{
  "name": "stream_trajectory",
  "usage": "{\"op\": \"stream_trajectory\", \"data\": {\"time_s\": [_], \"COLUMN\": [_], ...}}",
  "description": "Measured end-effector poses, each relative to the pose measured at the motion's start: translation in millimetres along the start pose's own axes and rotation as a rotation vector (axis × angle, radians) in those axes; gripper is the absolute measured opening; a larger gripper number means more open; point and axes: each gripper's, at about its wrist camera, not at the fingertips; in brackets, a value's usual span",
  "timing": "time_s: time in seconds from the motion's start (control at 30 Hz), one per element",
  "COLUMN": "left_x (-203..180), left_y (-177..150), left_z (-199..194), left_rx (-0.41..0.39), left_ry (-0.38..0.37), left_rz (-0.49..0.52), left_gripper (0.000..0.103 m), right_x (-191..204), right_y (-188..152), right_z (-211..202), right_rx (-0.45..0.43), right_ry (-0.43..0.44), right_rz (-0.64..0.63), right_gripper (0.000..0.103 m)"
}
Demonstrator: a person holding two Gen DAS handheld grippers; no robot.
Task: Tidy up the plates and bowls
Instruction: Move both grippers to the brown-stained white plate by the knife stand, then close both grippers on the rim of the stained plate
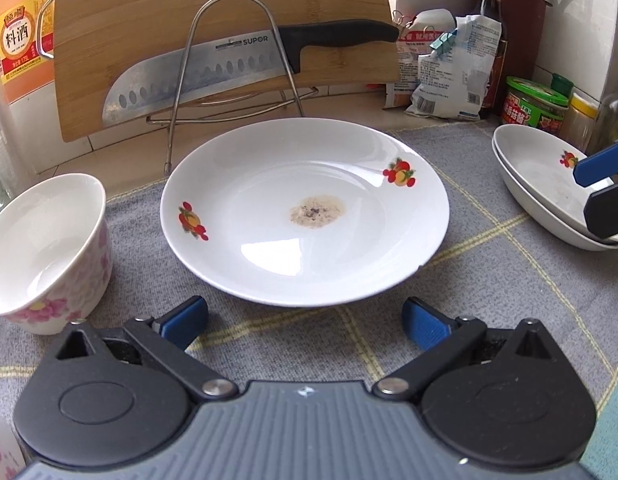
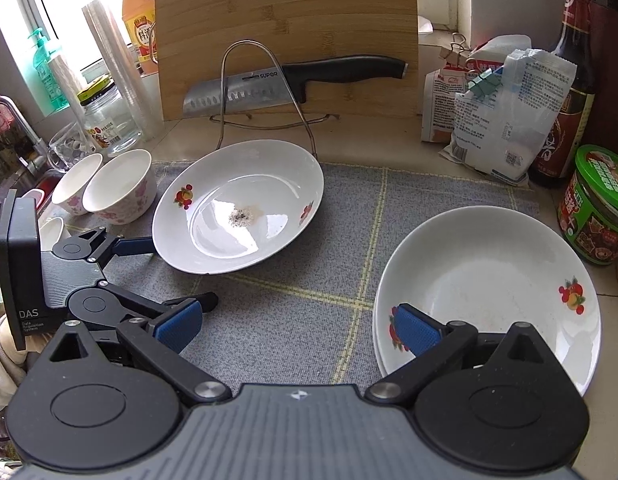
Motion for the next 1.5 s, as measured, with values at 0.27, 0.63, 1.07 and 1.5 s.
{"op": "stream_trajectory", "data": {"time_s": [0.27,0.63,1.07,1.5], "left_x": [4.8,5.2,4.2,3.8], "left_y": [9.0,10.9,6.5,7.7], "left_z": [7.2,7.5,5.8,6.3], "left_rx": [-0.009,-0.012,-0.025,-0.027], "left_ry": [-0.003,0.007,0.010,0.008], "left_rz": [-0.003,-0.020,-0.025,-0.021], "left_gripper": [0.103,0.103,0.103,0.103], "right_x": [2.9,-9.0,-6.4,-8.5], "right_y": [32.3,97.0,134.6,147.6], "right_z": [17.3,62.4,129.7,136.3], "right_rx": [0.031,0.096,0.243,0.223], "right_ry": [0.035,0.105,0.173,0.198], "right_rz": [-0.061,-0.154,-0.257,-0.292], "right_gripper": [0.103,0.103,0.103,0.103]}}
Point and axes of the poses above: each gripper's, at about its wrist camera, not at the fingertips, and z roughly the way its jaws point, x to its left, y to its top, and after that the axes turned 11 degrees about x, right-handed
